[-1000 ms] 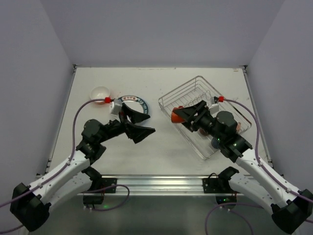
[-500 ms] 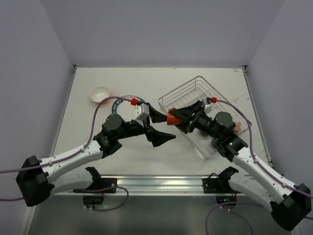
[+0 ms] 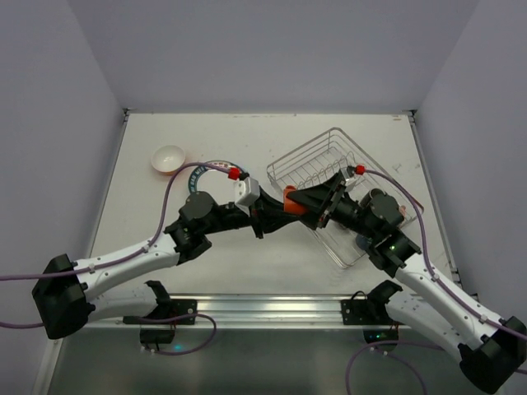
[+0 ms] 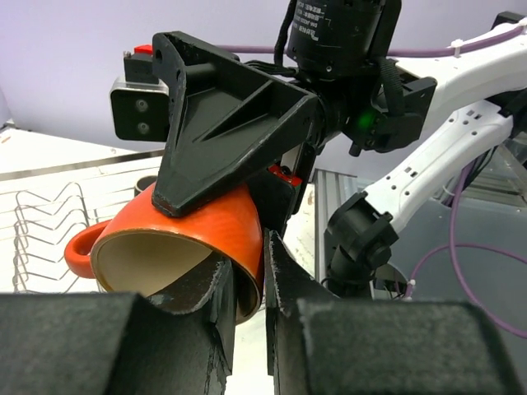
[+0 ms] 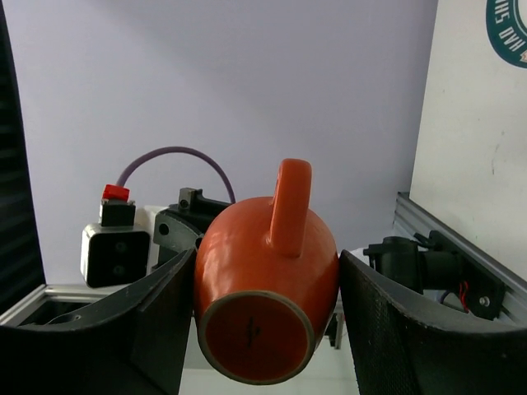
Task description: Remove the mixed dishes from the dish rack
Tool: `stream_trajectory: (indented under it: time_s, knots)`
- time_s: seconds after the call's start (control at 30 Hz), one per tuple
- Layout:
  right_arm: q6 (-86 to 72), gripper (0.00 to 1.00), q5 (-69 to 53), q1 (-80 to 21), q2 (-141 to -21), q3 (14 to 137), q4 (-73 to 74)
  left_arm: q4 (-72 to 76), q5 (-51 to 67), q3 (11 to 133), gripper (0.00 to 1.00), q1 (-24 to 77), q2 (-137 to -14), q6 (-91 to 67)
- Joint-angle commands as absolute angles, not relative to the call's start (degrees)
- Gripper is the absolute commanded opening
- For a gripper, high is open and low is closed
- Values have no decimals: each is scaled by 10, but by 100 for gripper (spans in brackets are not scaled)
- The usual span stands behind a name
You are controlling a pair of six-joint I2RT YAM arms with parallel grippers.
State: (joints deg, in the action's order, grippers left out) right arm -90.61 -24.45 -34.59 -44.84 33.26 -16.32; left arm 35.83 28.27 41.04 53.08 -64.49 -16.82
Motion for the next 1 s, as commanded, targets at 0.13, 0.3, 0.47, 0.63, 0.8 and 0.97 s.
stream_trajectory:
  time_s: [0.13,0.3,0.47,0.63,0.8,0.97]
  knots:
    - [-915,4,-251,-358,-425,330,-207,445,301,418,0,548,-636,-179]
    - [-902,68,-251,-358,-425,317,-232,427,266,413,0,553,-620,-182]
    - [-868,99,-224,-358,-422,332,-170,401,179,383,0,553,-575,-177]
    - [-790,99,-163,-358,-403,377,-51,327,86,390,0,552,-554,-178]
    - [-707,99,-39,-358,-373,424,96,155,-31,447,0,553,-562,-181]
    - [-527,99,91,-358,-355,518,238,-48,-118,514,0,553,-591,-194]
